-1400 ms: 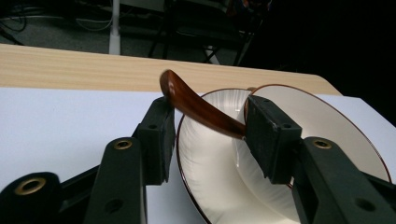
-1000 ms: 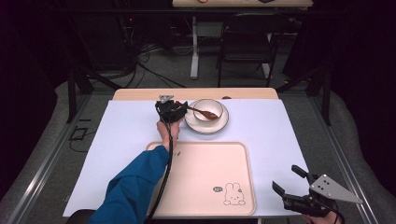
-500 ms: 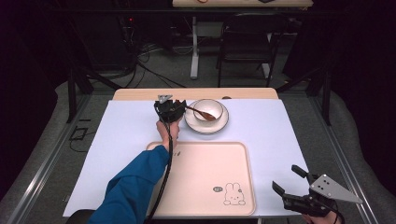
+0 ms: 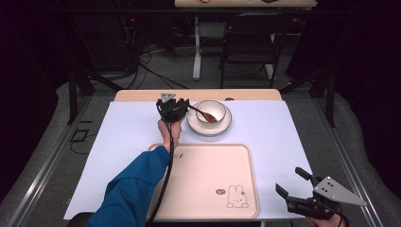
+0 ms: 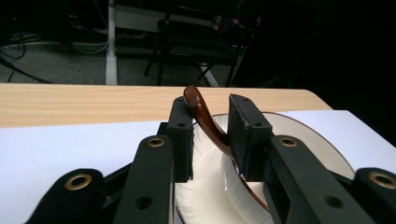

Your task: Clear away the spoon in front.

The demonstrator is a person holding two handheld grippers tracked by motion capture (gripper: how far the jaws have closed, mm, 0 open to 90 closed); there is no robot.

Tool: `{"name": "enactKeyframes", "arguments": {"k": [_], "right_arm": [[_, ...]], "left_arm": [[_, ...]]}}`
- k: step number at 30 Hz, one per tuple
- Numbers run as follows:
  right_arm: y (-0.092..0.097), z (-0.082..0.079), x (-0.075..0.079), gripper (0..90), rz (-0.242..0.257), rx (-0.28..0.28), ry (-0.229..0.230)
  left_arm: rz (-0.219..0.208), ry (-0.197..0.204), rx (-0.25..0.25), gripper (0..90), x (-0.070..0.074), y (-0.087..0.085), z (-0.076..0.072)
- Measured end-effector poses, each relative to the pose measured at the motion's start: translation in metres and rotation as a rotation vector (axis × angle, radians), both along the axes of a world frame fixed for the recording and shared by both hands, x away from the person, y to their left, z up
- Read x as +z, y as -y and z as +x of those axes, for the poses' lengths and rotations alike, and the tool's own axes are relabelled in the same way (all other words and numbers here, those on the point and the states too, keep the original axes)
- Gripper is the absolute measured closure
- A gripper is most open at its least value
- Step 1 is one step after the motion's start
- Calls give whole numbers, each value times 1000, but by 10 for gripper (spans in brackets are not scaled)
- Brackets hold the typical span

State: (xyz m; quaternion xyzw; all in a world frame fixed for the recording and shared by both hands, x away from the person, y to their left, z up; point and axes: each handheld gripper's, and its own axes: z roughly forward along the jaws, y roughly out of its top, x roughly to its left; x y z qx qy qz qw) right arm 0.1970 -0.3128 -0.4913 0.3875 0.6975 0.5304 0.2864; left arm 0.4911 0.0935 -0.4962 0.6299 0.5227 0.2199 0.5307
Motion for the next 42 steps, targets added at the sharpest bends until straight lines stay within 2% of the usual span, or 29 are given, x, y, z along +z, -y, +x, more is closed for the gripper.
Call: {"name": "enactKeyframes", "arguments": {"k": [3, 10, 16, 22, 28, 37, 42], "right_arm": [[0, 0, 0, 119, 1, -1, 1], [1, 0, 0, 119, -5, -1, 12], [1, 0, 0, 119, -5, -2, 10], [0, 0, 0, 119, -3, -3, 6], [1, 0, 0, 120, -7, -5, 9], [1, -3, 0, 121, -2, -9, 4], [1, -4, 0, 121, -6, -10, 7]], "left_arm": [[-1, 23, -12, 744, 4, 0, -1], [-9, 36, -33, 775, 9, -1, -4], [-14, 68, -86, 812, 18, -1, -7], [3, 85, -114, 836, 25, -1, -9], [39, 102, -146, 839, 34, -4, -10], [56, 125, -211, 838, 56, -16, -18], [61, 135, -226, 838, 64, -21, -22]]}}
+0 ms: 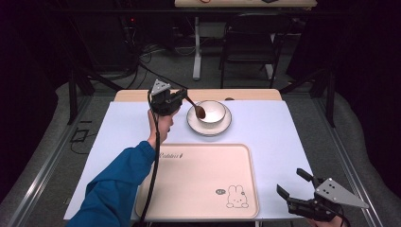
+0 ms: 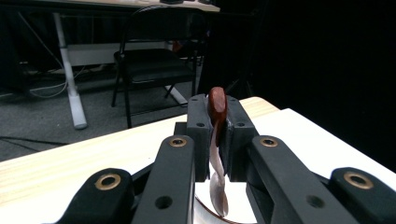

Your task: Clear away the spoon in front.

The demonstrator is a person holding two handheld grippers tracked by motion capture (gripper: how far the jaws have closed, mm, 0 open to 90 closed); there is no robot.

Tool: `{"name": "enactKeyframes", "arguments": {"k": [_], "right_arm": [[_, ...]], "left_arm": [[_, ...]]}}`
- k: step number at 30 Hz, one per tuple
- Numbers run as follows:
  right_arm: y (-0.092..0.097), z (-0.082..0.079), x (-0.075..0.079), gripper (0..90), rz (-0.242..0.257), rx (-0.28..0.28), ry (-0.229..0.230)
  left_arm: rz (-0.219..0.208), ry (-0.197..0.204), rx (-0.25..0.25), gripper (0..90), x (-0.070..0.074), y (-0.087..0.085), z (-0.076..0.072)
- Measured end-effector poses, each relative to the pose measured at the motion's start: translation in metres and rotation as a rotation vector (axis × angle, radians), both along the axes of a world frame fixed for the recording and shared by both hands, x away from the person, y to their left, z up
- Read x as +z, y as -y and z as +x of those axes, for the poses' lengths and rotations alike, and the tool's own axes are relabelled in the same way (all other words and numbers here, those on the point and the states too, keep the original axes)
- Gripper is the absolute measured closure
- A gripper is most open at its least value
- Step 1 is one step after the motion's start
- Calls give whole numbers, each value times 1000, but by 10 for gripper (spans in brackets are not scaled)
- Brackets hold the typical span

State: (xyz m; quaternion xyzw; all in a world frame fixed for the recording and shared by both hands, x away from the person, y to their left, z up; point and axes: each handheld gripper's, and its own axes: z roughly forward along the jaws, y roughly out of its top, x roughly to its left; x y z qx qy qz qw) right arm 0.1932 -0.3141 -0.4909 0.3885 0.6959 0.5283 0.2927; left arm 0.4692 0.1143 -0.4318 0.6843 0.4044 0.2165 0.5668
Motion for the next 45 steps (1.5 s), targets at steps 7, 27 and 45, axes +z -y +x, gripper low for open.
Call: {"name": "enactKeyframes", "arguments": {"k": [7, 27, 45], "right_arm": [[1, -2, 0, 121, -2, -7, -2], [4, -5, 0, 120, -3, -18, 2], [2, -5, 0, 121, -4, -12, -1]], "left_arm": [[10, 2, -29, 839, 15, -9, -7], [45, -29, -114, 839, 45, -52, -32], [105, -88, -203, 839, 51, -76, -64]]}}
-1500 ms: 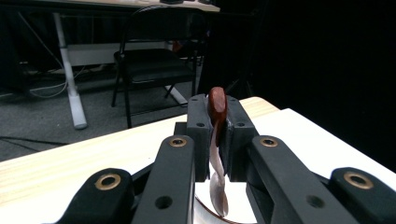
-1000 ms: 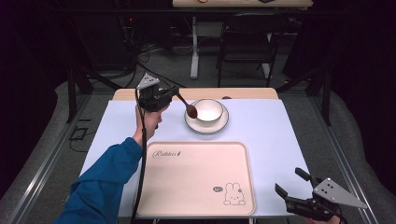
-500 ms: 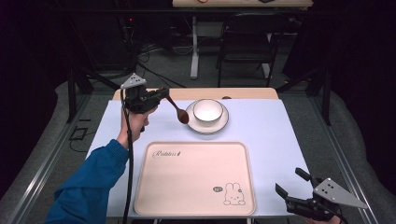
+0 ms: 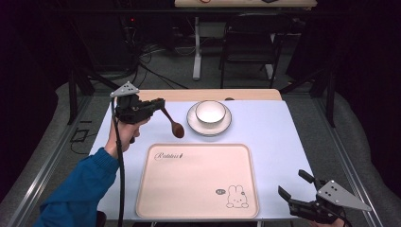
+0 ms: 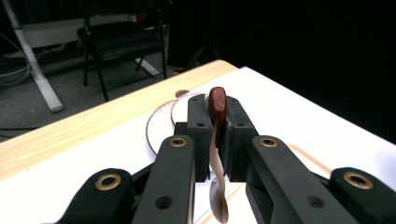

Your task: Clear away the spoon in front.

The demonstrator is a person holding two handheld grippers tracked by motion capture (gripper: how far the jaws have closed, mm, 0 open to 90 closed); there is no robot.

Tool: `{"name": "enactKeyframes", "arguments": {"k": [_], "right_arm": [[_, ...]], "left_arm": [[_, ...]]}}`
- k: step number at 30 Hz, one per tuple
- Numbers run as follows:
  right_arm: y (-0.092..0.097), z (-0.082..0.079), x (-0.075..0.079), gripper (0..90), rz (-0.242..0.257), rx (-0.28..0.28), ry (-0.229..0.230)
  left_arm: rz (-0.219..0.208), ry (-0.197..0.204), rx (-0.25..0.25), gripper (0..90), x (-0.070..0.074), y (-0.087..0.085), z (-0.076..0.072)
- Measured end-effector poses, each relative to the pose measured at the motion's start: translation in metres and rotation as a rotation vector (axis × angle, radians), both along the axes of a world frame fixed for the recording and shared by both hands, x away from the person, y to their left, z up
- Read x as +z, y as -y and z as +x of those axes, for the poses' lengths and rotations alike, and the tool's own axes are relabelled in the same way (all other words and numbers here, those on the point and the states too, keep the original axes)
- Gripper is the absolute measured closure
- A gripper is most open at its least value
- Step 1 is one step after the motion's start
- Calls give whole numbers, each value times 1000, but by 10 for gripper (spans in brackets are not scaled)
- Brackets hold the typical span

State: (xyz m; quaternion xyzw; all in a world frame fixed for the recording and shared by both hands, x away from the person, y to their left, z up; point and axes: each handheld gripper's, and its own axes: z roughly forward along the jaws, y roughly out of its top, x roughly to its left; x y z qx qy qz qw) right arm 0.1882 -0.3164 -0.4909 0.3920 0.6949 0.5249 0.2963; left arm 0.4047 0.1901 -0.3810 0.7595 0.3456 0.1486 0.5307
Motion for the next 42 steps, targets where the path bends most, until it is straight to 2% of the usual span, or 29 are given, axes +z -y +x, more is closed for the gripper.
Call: {"name": "enactKeyframes", "arguments": {"k": [5, 23, 24, 37, 38, 42], "right_arm": [[-1, 0, 0, 120, 5, -2, -4], [0, 1, 0, 120, 0, -1, 1], [0, 1, 0, 120, 0, -2, -1], [0, 1, 0, 119, 1, -2, 0], [0, 1, 0, 119, 1, -2, 0], [0, 1, 0, 119, 1, -2, 0]], "left_arm": [[12, -9, -16, 839, 0, -3, -6], [81, -87, -68, 839, -5, -25, -33], [89, -102, -74, 839, -7, -27, -35], [130, -181, -112, 838, -22, -36, -42], [136, -201, -122, 838, -26, -36, -43], [147, -232, -139, 838, -32, -35, -42]]}}
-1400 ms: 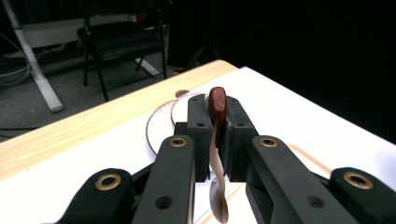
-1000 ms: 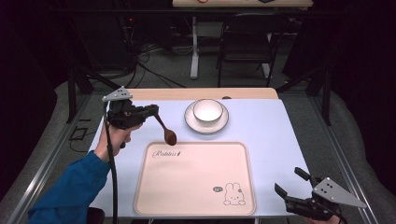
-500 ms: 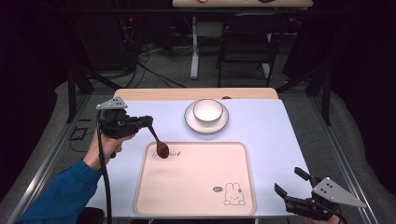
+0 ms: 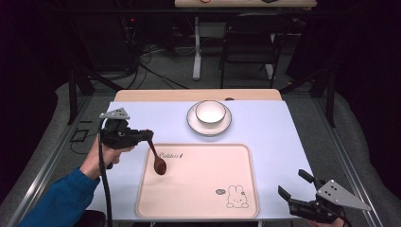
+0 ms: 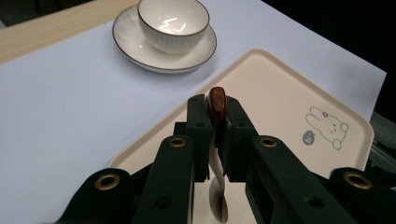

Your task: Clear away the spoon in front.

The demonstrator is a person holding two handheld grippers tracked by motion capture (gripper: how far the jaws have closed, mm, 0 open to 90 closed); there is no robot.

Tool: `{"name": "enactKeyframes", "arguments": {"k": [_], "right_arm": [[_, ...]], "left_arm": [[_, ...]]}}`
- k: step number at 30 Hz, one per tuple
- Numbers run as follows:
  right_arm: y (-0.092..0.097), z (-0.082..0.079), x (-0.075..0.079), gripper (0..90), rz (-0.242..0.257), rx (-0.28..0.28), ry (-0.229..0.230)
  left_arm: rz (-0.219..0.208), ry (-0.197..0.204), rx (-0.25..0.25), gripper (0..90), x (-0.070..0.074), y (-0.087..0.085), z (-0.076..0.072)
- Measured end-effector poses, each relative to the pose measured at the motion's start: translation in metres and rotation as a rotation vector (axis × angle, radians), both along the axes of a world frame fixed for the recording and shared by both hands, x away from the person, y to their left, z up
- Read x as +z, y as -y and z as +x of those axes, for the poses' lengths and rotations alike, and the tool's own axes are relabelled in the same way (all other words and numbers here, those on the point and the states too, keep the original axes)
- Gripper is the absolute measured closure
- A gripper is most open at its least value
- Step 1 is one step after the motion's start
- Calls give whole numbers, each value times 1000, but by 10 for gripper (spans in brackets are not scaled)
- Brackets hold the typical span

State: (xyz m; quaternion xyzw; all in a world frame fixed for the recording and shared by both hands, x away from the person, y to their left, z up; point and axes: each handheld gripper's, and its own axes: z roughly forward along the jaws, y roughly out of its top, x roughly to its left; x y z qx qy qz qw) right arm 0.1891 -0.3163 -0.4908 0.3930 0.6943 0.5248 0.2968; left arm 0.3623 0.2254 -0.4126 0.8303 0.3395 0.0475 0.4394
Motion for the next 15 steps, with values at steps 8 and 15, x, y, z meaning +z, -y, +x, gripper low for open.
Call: {"name": "enactKeyframes", "arguments": {"k": [8, 15], "right_arm": [[0, 0, 0, 117, 1, -1, 1], [0, 0, 0, 117, 1, -2, 1]], "left_arm": [[40, -65, -34, 837, -11, 3, 2], [52, -99, -32, 835, -20, 4, 7]]}}
